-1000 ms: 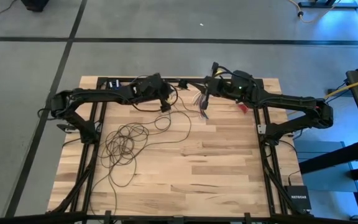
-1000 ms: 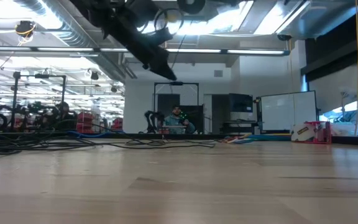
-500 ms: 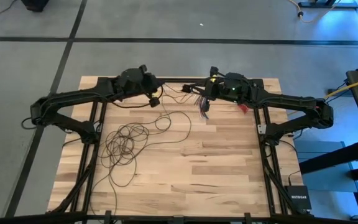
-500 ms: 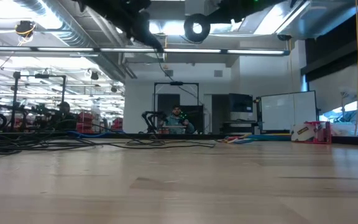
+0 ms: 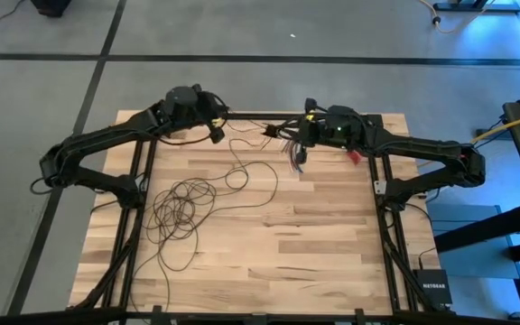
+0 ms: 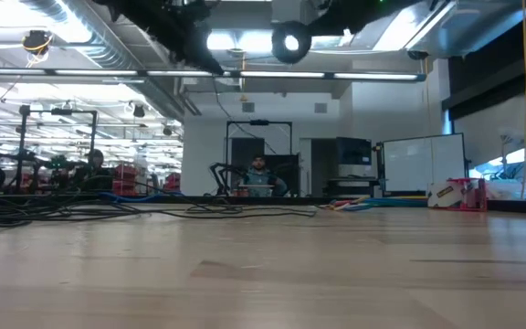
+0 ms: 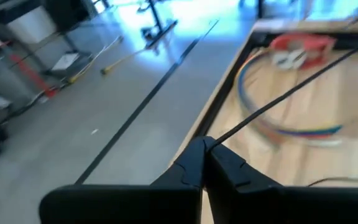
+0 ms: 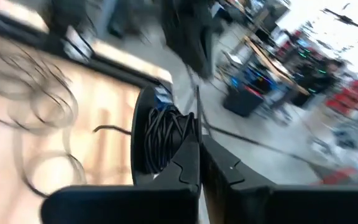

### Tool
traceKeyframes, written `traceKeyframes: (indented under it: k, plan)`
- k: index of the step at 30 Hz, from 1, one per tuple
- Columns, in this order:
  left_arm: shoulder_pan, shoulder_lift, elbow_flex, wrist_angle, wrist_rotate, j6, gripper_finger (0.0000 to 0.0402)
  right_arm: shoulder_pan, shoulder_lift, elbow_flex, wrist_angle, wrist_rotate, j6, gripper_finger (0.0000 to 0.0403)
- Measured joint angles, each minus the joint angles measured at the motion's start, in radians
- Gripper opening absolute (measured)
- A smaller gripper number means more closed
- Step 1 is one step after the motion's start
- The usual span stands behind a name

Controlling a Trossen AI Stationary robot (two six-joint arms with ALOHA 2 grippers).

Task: Coiling cords

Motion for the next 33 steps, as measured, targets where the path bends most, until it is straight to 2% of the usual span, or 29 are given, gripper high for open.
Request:
traceKeyframes:
  k: [4, 9, 17, 23, 33]
  plan:
    - [-0.054, -0.018, 0.0, 0.055, 0.079, -0.037, 0.0, 0.0, 0.029, 0.0, -0.007, 0.144, -0.082, 0.0003]
    - [-0.141, -0.011, 0.0, 0.124, 0.091, -0.057, 0.0, 0.0, 0.076, 0.0, 0.047, 0.275, -0.145, 0.0003]
    - [-0.234, -0.003, -0.001, 0.203, 0.085, -0.059, 0.0, 0.003, 0.154, 0.0, 0.136, 0.37, -0.215, 0.0003]
    - [-0.269, 0.065, -0.001, 0.338, 0.09, -0.062, 0.0, 0.002, 0.19, 0.0, 0.225, 0.375, -0.237, 0.0003]
    - [-0.311, 0.259, 0.001, 0.548, 0.1, -0.029, 0.0001, 0.0, 0.198, -0.001, 0.319, 0.341, -0.18, 0.0003]
